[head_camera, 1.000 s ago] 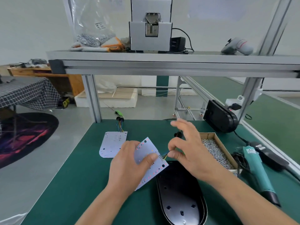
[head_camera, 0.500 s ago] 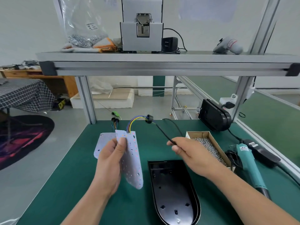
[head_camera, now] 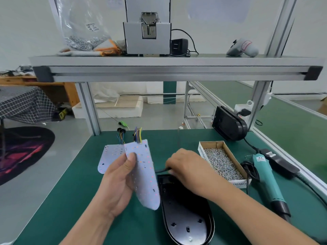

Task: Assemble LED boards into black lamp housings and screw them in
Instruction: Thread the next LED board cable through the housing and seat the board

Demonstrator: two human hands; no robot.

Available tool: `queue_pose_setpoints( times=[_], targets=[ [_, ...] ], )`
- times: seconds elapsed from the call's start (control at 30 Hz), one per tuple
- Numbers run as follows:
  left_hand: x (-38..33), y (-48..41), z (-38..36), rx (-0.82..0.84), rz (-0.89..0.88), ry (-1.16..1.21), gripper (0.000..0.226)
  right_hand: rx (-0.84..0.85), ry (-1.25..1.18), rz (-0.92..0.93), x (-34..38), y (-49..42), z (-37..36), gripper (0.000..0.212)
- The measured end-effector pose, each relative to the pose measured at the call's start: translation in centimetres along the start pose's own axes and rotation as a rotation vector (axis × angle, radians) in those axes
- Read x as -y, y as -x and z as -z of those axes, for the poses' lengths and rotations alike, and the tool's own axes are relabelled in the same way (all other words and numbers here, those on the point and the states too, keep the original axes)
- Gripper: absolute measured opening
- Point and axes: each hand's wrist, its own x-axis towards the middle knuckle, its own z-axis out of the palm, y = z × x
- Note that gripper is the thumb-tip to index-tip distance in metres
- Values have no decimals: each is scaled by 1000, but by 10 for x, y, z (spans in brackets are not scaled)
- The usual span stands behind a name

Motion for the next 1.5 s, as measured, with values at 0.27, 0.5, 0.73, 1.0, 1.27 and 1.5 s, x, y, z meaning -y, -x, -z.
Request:
queue_pose_setpoints(
  times=[0.27, 0.5, 0.73, 1.0, 1.27, 1.5],
  targets=[
    [5, 1, 3, 106, 90, 33, 28, -165, -38, -197, -30, 6, -21, 14],
    [17, 1, -2, 170, 185, 121, 60, -334, -388, -402, -38, -7, -24, 27],
    [18, 0, -1, 144, 191, 134, 42, -483, -83, -113, -28, -4, -17, 44],
    [2, -2, 6, 16, 219, 171, 28, -607, 9, -110, -34, 9, 0, 36],
    [-5, -2, 22, 197, 273, 90, 56, -449, -189, -460, -65, 23, 6, 28],
    [7, 1, 7, 181, 348, 19, 62, -164, 180, -311, -49, 14, 9, 46]
  ],
)
